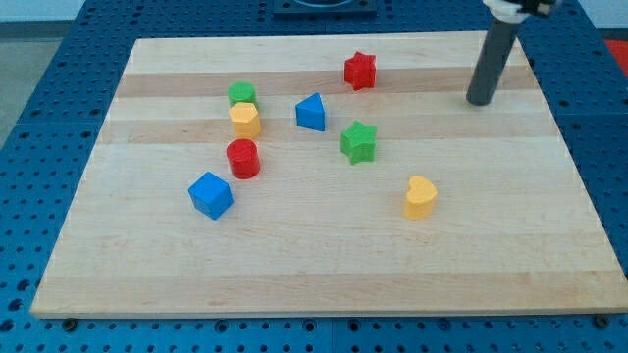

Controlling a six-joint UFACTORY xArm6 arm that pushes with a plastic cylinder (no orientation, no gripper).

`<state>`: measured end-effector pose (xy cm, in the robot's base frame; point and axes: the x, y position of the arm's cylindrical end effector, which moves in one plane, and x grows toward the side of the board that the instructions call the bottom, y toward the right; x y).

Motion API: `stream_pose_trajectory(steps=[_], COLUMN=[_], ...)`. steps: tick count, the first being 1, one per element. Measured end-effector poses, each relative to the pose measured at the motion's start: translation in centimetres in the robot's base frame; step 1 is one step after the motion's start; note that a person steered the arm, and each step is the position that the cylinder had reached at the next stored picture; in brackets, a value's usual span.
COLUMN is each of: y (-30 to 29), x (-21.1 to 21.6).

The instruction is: Move your arm to thr right side of the green star

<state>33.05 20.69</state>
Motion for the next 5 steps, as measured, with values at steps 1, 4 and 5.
stream_pose_trajectory(steps=[1, 4, 5], y=[3.0, 4.7, 5.7], x=[-0.2, 8.7, 5.1])
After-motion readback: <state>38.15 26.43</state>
